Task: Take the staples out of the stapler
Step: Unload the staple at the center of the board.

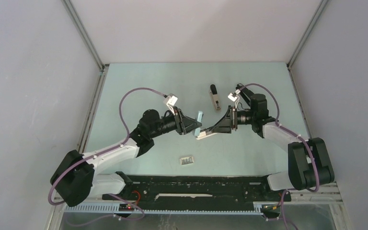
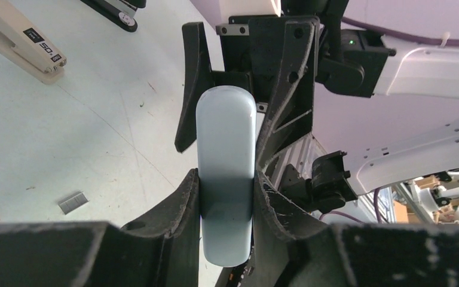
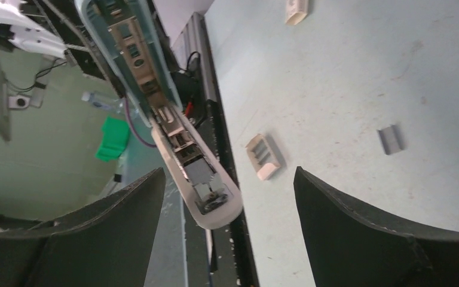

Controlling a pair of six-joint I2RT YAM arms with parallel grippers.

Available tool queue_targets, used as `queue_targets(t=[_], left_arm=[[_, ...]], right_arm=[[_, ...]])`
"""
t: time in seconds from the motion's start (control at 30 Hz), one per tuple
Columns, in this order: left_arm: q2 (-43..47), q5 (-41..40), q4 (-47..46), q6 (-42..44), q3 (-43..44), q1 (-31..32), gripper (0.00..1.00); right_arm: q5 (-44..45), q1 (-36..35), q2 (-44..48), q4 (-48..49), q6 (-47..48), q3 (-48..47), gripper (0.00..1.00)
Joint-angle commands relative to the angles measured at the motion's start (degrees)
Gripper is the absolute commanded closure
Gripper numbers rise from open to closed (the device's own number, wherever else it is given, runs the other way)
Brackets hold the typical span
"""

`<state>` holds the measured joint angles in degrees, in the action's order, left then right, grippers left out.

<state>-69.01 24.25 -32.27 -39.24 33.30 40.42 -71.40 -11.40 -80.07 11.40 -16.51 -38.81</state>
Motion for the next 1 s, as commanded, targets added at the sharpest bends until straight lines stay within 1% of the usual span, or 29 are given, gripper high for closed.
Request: queue_targets(t=[0.0, 0.07, 0.3, 0.6, 0.67, 0.8, 0.97], left_arm=[[-0.5, 1.7, -8.3, -4.8, -1.3, -0.9, 1.00], [-0.6, 1.8, -9.6, -5.8, -1.9, -1.1, 1.00], [-1.3, 1.5, -17.4, -11.1, -5.1, -2.5, 1.00], [-2.1, 0.5, -25.6, -17.2, -9.0, -3.7, 1.00], [-2.5, 0.6, -27.1, -18.2, -9.5, -3.8, 1.00], [-3.3, 0.1, -30.3, -20.5, -10.5, -4.2, 1.00], [-4.4, -1.0, -33.2, -22.8, -11.9, -4.4, 1.00]], right_arm=[[-4.4, -2.7, 0.0, 9.2, -10.2, 0.4, 0.13], [-4.6, -3.5, -0.1, 11.3, -12.7, 0.6, 0.14], [-4.3, -4.3, -1.8, 14.1, -18.0, 0.8, 0.22], [-5.1, -4.4, -1.0, 17.1, -21.4, 0.8, 0.23], [-5.2, -4.6, -1.0, 17.6, -22.2, 0.8, 0.25], [-5.4, -4.9, -1.1, 18.5, -23.1, 0.8, 0.34], [-4.8, -4.9, -1.0, 17.8, -23.5, 0.9, 0.53]])
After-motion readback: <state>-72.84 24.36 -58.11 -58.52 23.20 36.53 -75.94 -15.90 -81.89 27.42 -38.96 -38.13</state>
